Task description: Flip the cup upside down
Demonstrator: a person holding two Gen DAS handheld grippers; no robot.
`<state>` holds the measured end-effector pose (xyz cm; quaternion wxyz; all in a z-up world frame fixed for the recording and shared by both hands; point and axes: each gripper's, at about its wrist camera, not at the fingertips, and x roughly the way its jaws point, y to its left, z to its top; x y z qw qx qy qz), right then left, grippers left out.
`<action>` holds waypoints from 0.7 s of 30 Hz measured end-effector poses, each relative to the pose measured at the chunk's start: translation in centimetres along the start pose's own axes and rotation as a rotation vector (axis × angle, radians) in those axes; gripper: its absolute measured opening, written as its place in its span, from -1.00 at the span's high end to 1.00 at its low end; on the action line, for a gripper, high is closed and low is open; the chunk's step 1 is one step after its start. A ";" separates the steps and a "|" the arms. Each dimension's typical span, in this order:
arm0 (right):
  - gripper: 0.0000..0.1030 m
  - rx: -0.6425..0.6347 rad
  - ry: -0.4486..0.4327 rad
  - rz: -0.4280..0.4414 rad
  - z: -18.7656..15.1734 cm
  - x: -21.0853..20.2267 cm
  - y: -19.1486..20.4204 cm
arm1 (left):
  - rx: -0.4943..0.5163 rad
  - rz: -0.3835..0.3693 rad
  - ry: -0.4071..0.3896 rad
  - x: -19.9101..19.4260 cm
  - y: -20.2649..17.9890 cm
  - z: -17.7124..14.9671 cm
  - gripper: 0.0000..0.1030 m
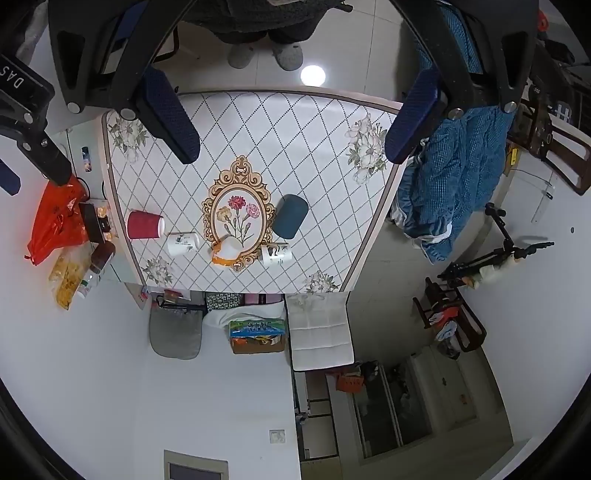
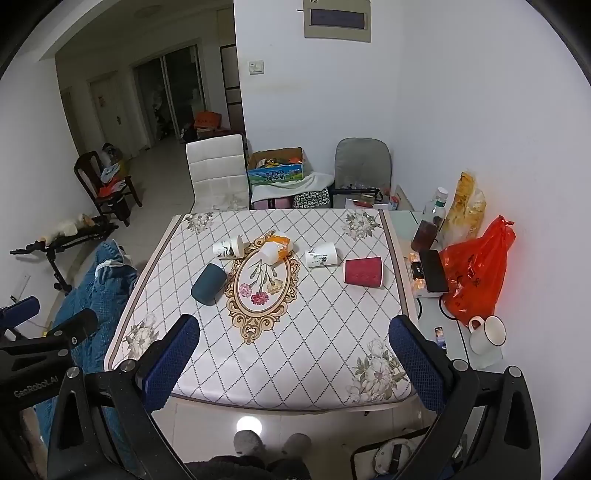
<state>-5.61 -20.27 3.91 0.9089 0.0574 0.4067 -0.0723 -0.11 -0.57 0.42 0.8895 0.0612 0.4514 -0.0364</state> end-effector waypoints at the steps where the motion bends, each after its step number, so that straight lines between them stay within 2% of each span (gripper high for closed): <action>1: -1.00 0.000 0.001 -0.001 0.0 0.0 0.0 | -0.001 -0.001 0.000 0.0 0.1 0.0 -1.00; 10: -1.00 0.000 -0.002 -0.008 0.0 0.1 0.2 | -0.002 -0.010 0.000 -0.7 -0.4 1.6 -1.00; 21: -1.00 0.004 -0.008 -0.006 0.2 -0.1 -0.6 | -0.001 -0.013 -0.009 -1.1 -0.5 1.8 -1.00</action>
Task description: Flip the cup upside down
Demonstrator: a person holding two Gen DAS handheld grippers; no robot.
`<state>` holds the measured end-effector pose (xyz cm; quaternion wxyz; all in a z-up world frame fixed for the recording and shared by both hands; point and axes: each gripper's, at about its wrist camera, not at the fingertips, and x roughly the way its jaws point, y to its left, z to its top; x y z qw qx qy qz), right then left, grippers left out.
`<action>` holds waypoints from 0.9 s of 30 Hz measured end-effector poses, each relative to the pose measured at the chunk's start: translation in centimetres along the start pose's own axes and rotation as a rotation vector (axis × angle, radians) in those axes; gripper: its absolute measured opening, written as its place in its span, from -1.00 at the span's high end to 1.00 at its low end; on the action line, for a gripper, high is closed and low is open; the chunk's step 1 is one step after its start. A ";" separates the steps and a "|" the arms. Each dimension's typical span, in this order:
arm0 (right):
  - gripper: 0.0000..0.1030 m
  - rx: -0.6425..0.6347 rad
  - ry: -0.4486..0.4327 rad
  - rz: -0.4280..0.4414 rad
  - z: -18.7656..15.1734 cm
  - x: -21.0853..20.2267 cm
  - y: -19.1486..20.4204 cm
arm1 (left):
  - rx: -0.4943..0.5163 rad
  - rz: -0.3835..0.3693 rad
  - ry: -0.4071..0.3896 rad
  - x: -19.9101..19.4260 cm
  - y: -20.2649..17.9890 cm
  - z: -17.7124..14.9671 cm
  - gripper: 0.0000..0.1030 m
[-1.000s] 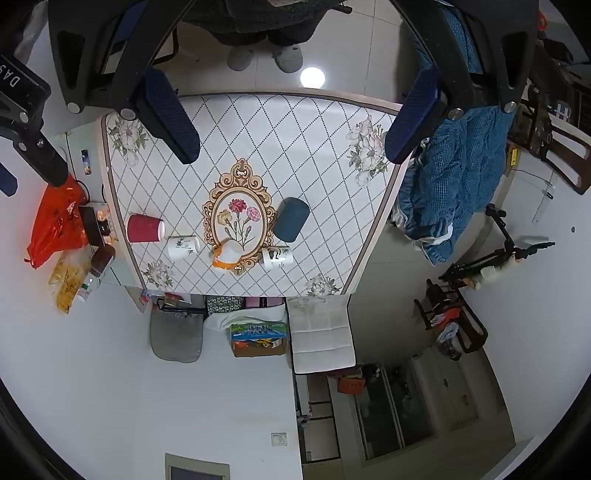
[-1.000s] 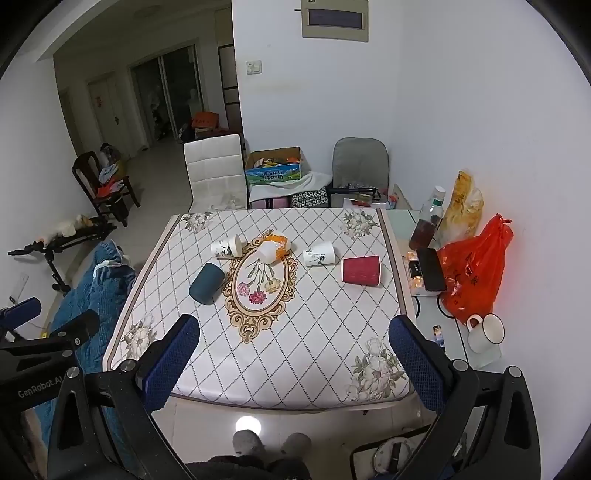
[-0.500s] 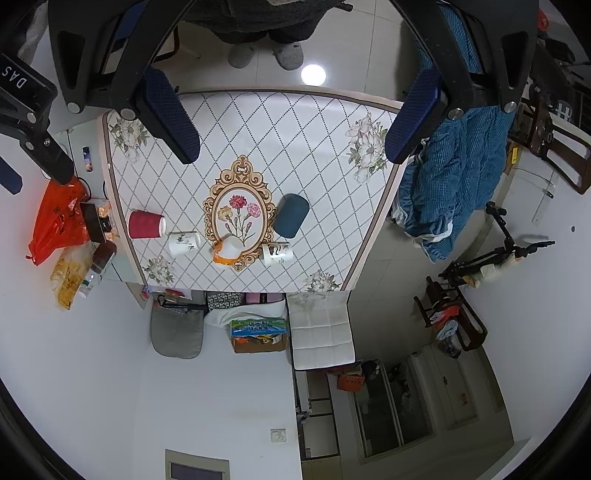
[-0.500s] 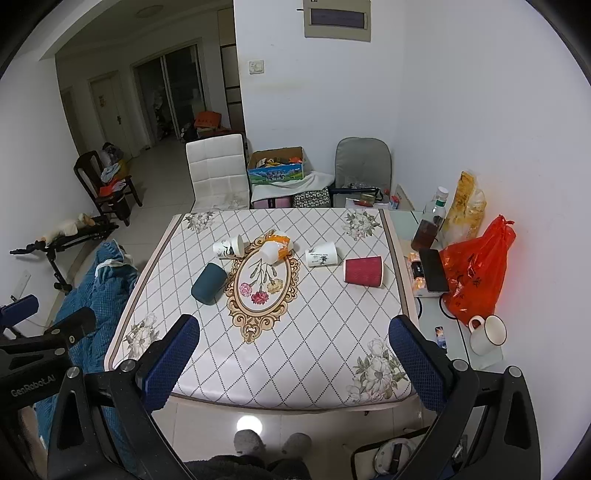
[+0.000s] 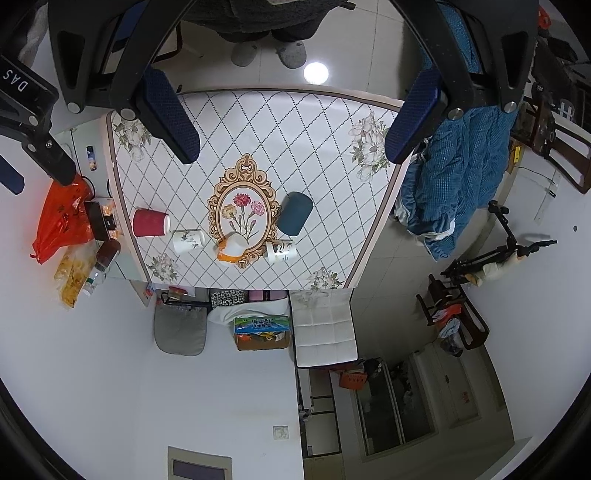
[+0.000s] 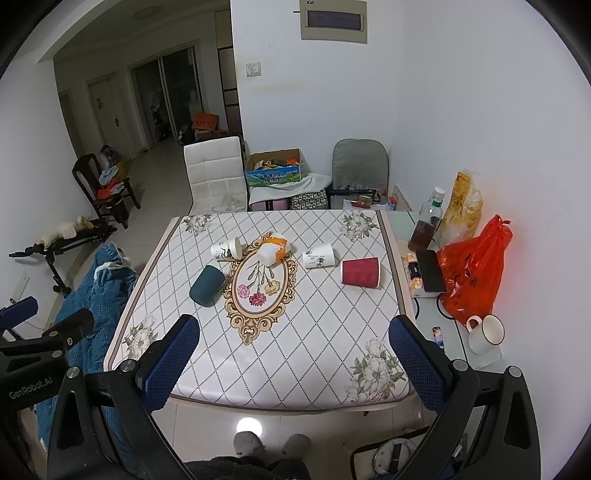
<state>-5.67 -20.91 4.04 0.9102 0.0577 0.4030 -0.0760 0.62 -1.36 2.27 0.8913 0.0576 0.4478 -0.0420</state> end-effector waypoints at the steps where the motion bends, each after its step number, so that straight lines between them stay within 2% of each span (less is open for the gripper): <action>1: -1.00 -0.001 0.000 0.000 0.0 0.0 0.0 | -0.001 -0.001 0.000 0.0 0.1 -0.1 -1.00; 27: -1.00 -0.003 -0.003 0.002 0.6 -0.7 -0.3 | -0.002 -0.006 -0.005 -0.2 0.5 -0.3 -1.00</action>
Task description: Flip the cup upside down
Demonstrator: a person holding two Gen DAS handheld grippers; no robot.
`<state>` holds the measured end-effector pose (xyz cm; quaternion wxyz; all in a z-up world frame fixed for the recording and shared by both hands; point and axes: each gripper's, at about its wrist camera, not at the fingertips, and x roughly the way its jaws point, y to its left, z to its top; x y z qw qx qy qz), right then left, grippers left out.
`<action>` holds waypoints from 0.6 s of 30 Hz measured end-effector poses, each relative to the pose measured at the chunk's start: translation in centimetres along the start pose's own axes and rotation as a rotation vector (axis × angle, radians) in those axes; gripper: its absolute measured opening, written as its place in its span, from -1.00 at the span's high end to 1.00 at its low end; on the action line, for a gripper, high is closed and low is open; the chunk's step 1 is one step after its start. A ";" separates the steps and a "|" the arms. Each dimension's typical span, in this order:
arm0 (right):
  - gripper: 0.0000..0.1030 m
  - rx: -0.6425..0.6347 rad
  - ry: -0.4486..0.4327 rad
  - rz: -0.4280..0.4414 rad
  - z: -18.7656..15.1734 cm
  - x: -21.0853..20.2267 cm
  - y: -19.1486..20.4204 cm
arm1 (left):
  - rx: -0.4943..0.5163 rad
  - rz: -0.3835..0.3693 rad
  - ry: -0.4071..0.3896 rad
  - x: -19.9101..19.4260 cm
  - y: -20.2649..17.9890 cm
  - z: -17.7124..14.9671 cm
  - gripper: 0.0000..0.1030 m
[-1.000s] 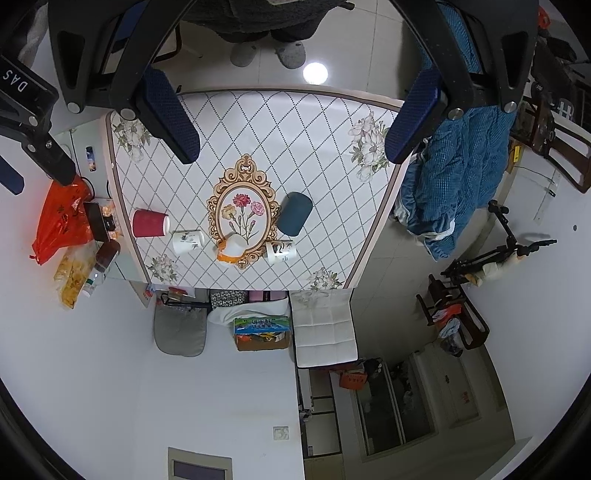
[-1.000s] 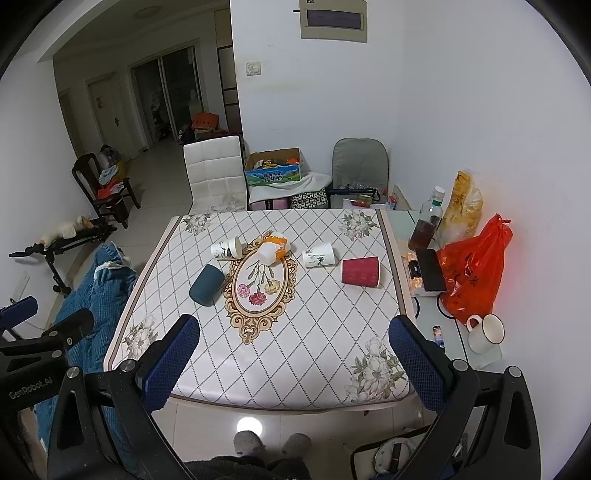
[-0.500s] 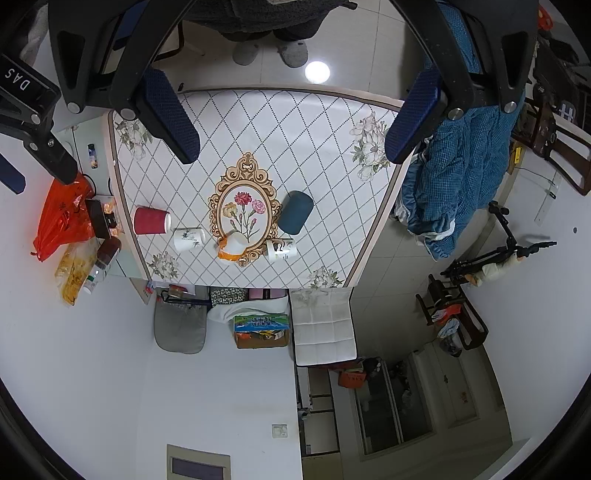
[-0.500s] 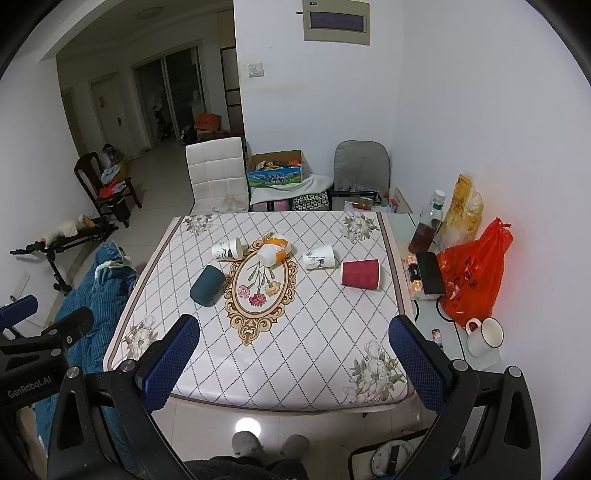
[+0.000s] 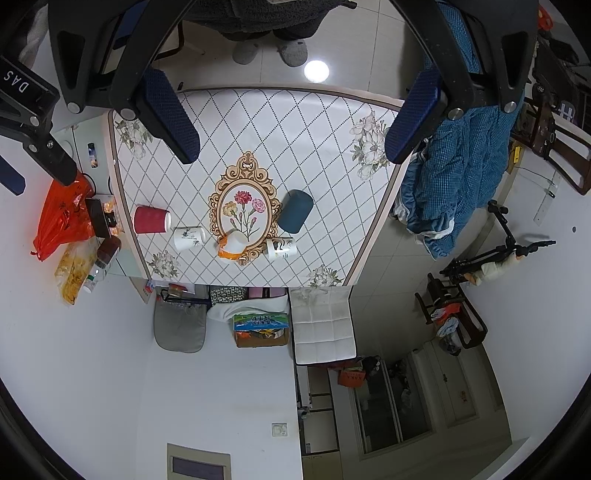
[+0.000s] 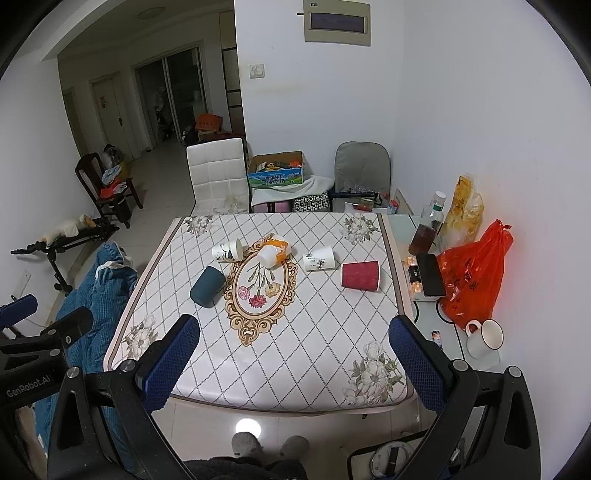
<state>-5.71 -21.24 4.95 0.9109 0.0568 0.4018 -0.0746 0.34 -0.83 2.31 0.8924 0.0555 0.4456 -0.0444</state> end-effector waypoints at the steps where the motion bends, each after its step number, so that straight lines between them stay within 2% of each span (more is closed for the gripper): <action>1: -1.00 0.000 0.001 0.001 0.2 -0.1 -0.2 | -0.001 0.000 -0.001 0.0 0.0 -0.1 -1.00; 18: -1.00 -0.008 0.005 0.013 0.9 0.0 -0.5 | -0.004 -0.001 -0.003 0.0 0.0 -0.3 -1.00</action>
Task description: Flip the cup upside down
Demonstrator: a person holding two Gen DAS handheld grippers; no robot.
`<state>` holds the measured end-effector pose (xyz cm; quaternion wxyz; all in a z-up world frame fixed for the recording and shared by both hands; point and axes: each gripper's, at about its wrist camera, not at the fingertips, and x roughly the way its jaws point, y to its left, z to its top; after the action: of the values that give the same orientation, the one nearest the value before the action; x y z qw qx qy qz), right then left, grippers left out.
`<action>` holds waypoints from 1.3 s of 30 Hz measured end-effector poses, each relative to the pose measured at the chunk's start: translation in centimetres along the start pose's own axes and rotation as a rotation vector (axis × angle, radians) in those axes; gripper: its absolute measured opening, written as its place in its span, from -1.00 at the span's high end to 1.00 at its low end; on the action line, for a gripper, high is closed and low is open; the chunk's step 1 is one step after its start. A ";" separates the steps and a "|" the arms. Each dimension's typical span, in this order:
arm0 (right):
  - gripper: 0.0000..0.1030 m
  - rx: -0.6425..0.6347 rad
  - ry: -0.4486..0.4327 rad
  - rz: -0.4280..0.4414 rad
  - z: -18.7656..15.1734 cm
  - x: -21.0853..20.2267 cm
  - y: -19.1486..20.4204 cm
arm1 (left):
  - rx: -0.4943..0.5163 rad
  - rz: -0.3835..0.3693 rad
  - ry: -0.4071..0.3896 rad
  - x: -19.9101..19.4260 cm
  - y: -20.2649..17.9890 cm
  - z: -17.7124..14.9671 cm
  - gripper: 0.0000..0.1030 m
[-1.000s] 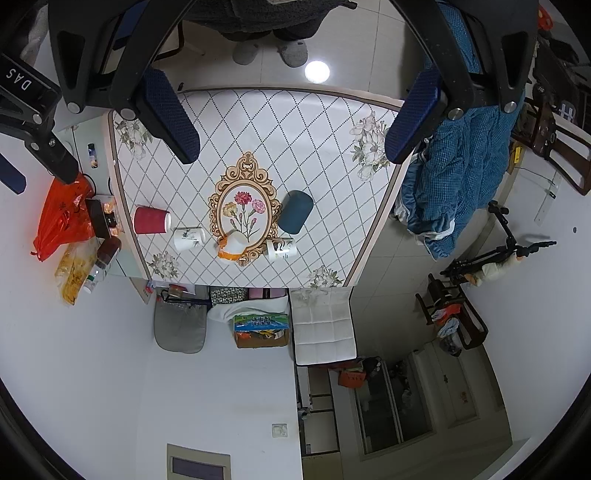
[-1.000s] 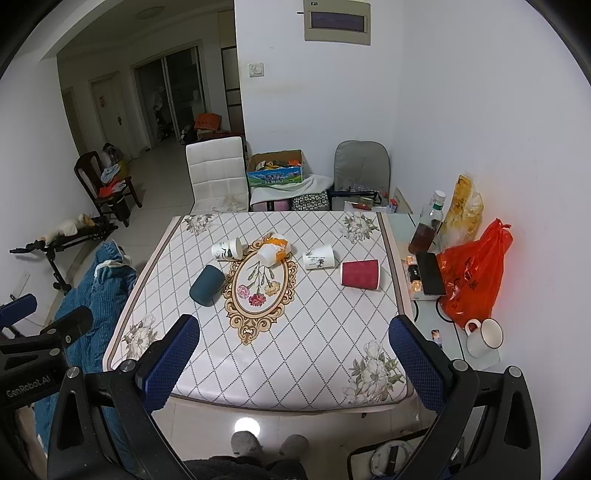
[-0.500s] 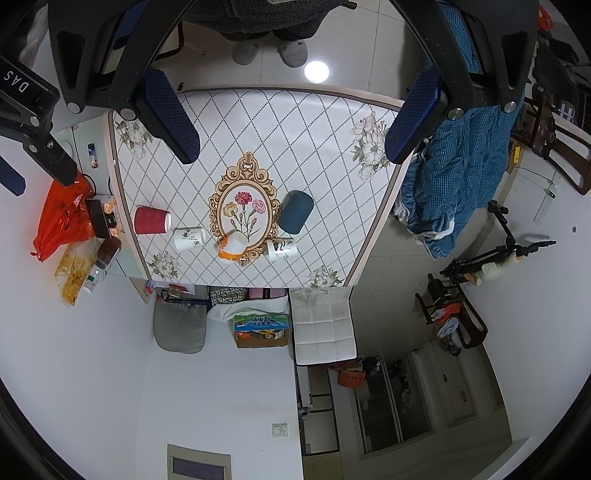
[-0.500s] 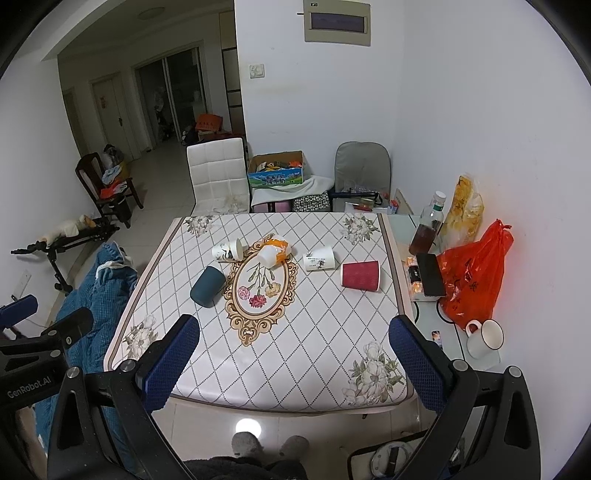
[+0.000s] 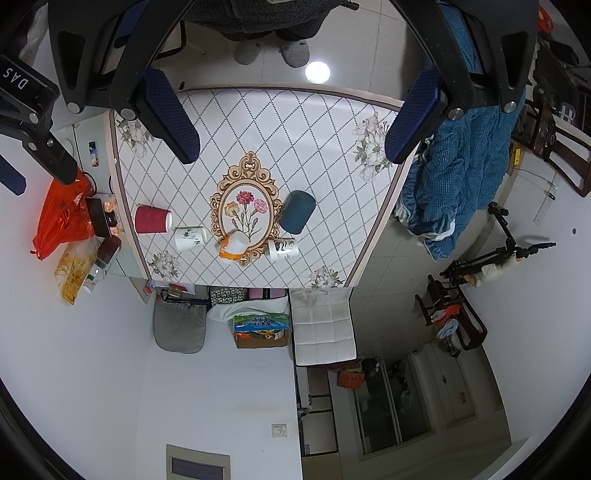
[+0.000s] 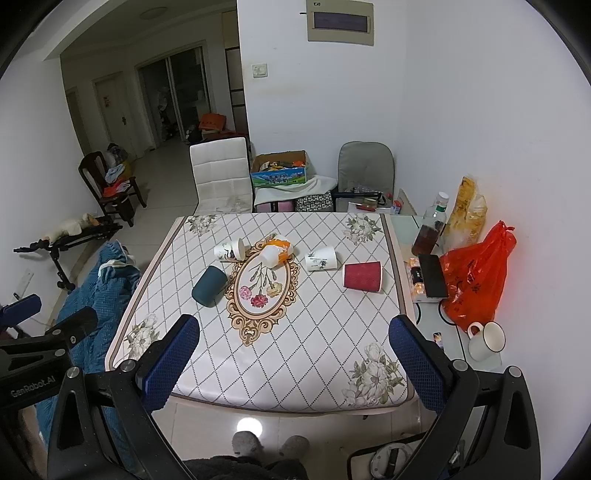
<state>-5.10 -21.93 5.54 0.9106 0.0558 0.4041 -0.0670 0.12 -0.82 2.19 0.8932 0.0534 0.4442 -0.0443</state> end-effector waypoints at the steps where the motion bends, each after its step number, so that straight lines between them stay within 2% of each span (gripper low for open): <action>1: -1.00 -0.001 0.002 0.003 0.3 0.1 -0.3 | 0.000 0.001 0.000 0.0 0.0 0.0 -1.00; 7: -1.00 -0.009 0.015 0.016 0.1 1.1 -0.9 | -0.015 0.008 0.019 0.4 -0.5 0.1 -1.00; 11: -1.00 -0.022 0.039 0.015 -0.2 2.7 -1.4 | -0.036 0.037 0.043 1.8 -1.5 0.6 -1.00; 19: -1.00 -0.031 0.149 0.010 -1.4 9.5 -2.6 | -0.069 0.120 0.099 7.2 -1.4 0.6 -1.00; 29: -1.00 0.004 0.343 -0.001 -4.4 20.4 -3.1 | -0.044 0.193 0.199 16.5 0.2 2.1 -1.00; 39: -1.00 0.071 0.576 -0.048 -7.3 33.1 -2.4 | 0.056 0.166 0.373 29.5 1.8 6.0 -0.99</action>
<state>11.20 -25.65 -24.10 0.7539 0.0947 0.6447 -0.0837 22.83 -0.81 -17.65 0.7943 0.1219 0.5946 0.0276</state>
